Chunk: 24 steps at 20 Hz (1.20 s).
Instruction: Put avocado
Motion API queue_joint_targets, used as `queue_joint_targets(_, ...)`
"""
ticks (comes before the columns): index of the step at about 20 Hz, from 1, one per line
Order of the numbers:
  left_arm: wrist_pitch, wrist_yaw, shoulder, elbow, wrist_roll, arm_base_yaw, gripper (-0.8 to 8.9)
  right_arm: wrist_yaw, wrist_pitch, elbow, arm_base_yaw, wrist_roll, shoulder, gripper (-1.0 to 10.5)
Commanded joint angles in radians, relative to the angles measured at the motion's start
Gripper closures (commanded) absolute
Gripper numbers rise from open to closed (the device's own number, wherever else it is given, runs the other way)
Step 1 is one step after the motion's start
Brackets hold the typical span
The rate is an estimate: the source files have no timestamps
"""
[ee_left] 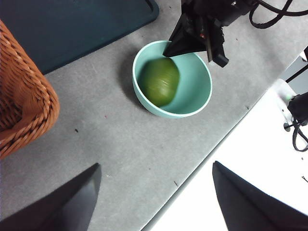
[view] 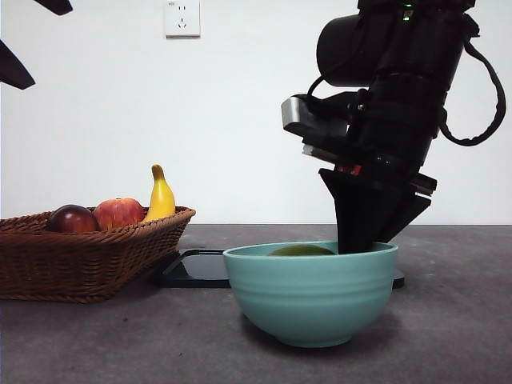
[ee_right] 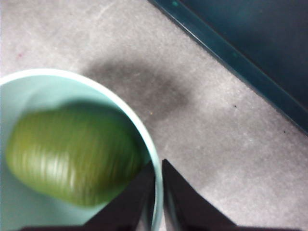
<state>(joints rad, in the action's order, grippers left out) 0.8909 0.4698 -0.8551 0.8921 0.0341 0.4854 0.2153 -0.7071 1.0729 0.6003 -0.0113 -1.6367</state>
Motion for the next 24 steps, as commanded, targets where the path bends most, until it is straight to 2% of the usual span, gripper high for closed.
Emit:
queue_joint_targets(1, -0.007, 0.003, -0.005, 0.008, -0.023, 0.006, 4.40, -0.004, 0.003, 0.039, 0.007, 0.005, 0.019, 9.4)
queue_joint_targets(8, -0.008, 0.003, -0.005, 0.008, -0.023, 0.006, 4.40, -0.011, 0.011, 0.169, -0.035, 0.024, 0.003, 9.4)
queue_joint_targets(17, -0.008, 0.003, -0.005, 0.008, -0.023, 0.006, 4.40, -0.007, -0.003, 0.529, -0.140, 0.023, -0.294, 9.4)
queue_joint_targets(24, -0.009, 0.003, -0.005, 0.008, -0.024, 0.006, 4.40, -0.005, 0.049, 0.568, -0.185, 0.019, -0.415, 9.4)
